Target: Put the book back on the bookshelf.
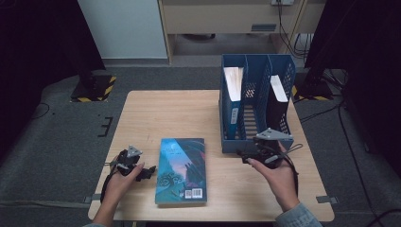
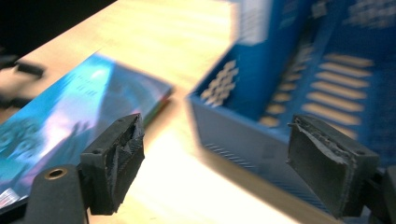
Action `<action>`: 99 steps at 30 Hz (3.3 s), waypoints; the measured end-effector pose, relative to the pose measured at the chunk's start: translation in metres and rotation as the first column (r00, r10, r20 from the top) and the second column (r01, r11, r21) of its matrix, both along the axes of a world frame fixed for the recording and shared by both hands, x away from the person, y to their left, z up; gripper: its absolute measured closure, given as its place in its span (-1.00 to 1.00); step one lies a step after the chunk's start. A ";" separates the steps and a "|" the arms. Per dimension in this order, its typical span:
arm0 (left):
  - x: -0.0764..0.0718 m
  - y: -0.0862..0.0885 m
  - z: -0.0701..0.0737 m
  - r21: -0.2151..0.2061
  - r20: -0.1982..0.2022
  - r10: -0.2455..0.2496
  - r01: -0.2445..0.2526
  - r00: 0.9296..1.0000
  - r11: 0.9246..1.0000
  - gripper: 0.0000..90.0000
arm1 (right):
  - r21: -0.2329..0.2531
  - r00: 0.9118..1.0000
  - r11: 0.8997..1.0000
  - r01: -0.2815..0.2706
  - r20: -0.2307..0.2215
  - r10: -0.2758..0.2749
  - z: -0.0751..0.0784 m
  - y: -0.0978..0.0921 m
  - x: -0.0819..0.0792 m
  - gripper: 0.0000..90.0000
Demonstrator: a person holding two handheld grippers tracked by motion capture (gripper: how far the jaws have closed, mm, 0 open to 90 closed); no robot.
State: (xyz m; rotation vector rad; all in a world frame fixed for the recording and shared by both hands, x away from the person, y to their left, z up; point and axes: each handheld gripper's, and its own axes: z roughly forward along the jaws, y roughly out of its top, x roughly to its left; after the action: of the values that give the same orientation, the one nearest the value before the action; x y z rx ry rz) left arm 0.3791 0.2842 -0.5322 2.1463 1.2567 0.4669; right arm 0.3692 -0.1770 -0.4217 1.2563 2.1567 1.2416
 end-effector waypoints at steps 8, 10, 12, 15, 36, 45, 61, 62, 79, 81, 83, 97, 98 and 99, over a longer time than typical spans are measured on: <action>0.004 -0.001 0.000 0.000 0.000 -0.002 0.002 1.000 1.000 -1.00 | 0.006 0.976 0.978 -0.210 -0.065 0.210 -0.026 0.051 -0.004 -0.56; 0.002 0.000 -0.002 -0.010 0.017 0.004 -0.004 1.000 1.000 -1.00 | -0.017 0.973 0.976 -0.219 -0.084 0.217 -0.033 0.058 -0.004 -0.56; 0.002 0.000 -0.002 -0.012 0.021 0.002 -0.002 1.000 1.000 -1.00 | -0.031 0.971 0.975 -0.220 -0.106 0.216 -0.042 0.066 -0.003 -0.57; 0.000 -0.001 -0.002 -0.013 0.021 0.003 -0.002 1.000 1.000 -1.00 | -0.023 0.971 0.977 -0.213 -0.116 0.209 -0.051 0.074 -0.004 -0.57; -0.034 -0.021 0.036 -0.122 0.106 -0.023 0.036 0.994 0.992 -0.76 | -0.014 0.931 0.947 -0.320 -0.188 0.312 -0.074 0.107 -0.012 -0.21; -0.037 -0.041 0.030 -0.110 0.074 -0.101 0.109 0.992 0.988 -0.47 | -0.001 0.907 0.929 -0.371 -0.214 0.362 -0.081 0.118 -0.017 -0.32; -0.033 -0.052 0.025 -0.164 0.040 -0.164 0.168 0.986 0.972 -0.45 | 0.024 0.894 0.920 -0.391 -0.227 0.386 -0.094 0.119 -0.015 -0.66; -0.033 -0.052 0.025 -0.165 0.040 -0.165 0.169 0.986 0.972 -0.46 | 0.032 0.891 0.919 -0.394 -0.233 0.390 -0.095 0.118 -0.013 -0.67; -0.029 -0.055 0.024 -0.154 0.047 -0.203 0.208 0.978 0.966 -0.58 | 0.129 0.860 0.901 -0.414 -0.269 0.434 -0.106 0.112 -0.006 -0.76; -0.028 -0.055 0.024 -0.154 0.049 -0.207 0.212 0.977 0.965 -0.59 | 0.138 0.857 0.901 -0.411 -0.277 0.434 -0.107 0.112 -0.005 -0.78; -0.028 -0.055 0.024 -0.157 0.048 -0.208 0.213 0.977 0.964 -0.59 | 0.145 0.855 0.900 -0.412 -0.282 0.436 -0.108 0.112 -0.004 -0.79; -0.026 -0.054 0.023 -0.162 0.045 -0.212 0.217 0.976 0.963 -0.61 | 0.156 0.884 0.910 -0.384 -0.223 0.412 -0.113 0.115 0.002 -0.89; -0.026 -0.054 0.023 -0.164 0.046 -0.212 0.217 0.976 0.962 -0.61 | 0.159 0.884 0.911 -0.381 -0.226 0.409 -0.113 0.115 0.003 -0.87; -0.026 -0.053 0.023 -0.165 0.046 -0.213 0.217 0.976 0.962 -0.61 | 0.158 0.885 0.912 -0.377 -0.227 0.406 -0.113 0.115 0.003 -0.86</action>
State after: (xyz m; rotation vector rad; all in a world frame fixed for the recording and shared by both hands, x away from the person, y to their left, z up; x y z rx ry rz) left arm 0.3532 0.2308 -0.5092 2.0935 0.9954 0.2859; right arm 0.3723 -0.0620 -0.5345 1.1034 2.6644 1.4364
